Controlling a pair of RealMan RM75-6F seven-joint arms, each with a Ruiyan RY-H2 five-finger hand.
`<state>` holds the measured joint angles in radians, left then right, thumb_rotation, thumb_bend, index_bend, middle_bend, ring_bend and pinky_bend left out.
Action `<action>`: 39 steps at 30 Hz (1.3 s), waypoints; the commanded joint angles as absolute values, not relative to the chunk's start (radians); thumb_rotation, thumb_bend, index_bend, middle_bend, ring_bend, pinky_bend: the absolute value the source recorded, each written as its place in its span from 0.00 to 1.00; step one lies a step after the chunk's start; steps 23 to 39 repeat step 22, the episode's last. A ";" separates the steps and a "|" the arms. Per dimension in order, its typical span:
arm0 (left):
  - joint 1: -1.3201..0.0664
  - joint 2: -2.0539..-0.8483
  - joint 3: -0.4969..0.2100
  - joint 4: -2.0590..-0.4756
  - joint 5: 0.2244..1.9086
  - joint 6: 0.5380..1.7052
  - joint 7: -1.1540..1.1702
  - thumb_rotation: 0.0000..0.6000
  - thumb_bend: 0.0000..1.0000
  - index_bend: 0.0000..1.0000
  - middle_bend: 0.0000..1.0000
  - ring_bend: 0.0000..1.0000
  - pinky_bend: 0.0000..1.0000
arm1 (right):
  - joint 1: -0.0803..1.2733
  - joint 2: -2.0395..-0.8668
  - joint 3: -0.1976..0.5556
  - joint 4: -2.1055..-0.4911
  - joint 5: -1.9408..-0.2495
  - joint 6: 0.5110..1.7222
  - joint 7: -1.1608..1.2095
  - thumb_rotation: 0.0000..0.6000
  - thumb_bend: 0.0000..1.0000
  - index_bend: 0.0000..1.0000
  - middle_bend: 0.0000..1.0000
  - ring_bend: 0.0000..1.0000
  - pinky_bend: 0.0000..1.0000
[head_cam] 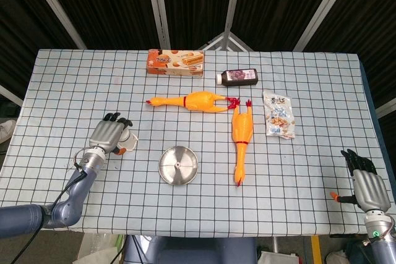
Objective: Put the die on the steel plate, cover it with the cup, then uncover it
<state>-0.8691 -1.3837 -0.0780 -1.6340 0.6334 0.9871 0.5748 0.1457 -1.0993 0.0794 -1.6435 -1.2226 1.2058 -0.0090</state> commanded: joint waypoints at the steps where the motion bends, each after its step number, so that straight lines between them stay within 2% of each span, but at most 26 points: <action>1: -0.864 -1.304 -0.095 -1.738 0.674 0.998 0.561 1.00 0.12 0.00 0.00 0.00 0.00 | 0.145 -1.098 0.079 -1.645 -1.223 1.208 -0.007 1.00 0.02 0.05 0.00 0.09 0.00; 6: -0.784 -1.158 -0.102 -1.923 0.843 1.140 0.503 1.00 0.12 0.01 0.00 0.00 0.00 | 0.145 -1.096 0.080 -1.645 -1.225 1.206 -0.004 1.00 0.02 0.05 0.00 0.09 0.00; 10: -0.653 -1.080 -0.021 -2.015 1.069 1.316 0.469 1.00 0.13 0.02 0.00 0.00 0.00 | 0.148 -1.098 0.077 -1.648 -1.231 1.203 -0.008 1.00 0.02 0.05 0.00 0.09 0.00; 12: -0.554 -1.076 0.071 -1.998 1.199 1.428 0.494 1.00 0.14 0.04 0.00 0.00 0.00 | 0.147 -1.097 0.075 -1.654 -1.237 1.208 -0.012 1.00 0.02 0.05 0.00 0.09 0.00; 14: -0.443 -1.128 0.142 -1.908 1.299 1.562 0.524 1.00 0.15 0.07 0.00 0.00 0.00 | 0.144 -1.100 0.073 -1.658 -1.244 1.220 -0.023 1.00 0.02 0.05 0.00 0.09 0.00; 17: -0.339 -1.217 0.171 -1.775 1.337 1.659 0.482 1.00 0.17 0.10 0.00 0.00 0.00 | 0.142 -1.105 0.072 -1.662 -1.268 1.242 -0.029 1.00 0.02 0.05 0.00 0.09 0.00; 22: -0.258 -1.293 0.155 -1.654 1.254 1.633 0.364 1.00 0.20 0.10 0.00 0.00 0.00 | 0.139 -1.116 0.066 -1.652 -1.317 1.271 -0.025 1.00 0.02 0.05 0.00 0.09 0.00; 39: -0.258 -1.293 0.155 -1.654 1.254 1.633 0.364 1.00 0.20 0.10 0.00 0.00 0.00 | 0.139 -1.116 0.066 -1.652 -1.317 1.271 -0.025 1.00 0.02 0.05 0.00 0.09 0.00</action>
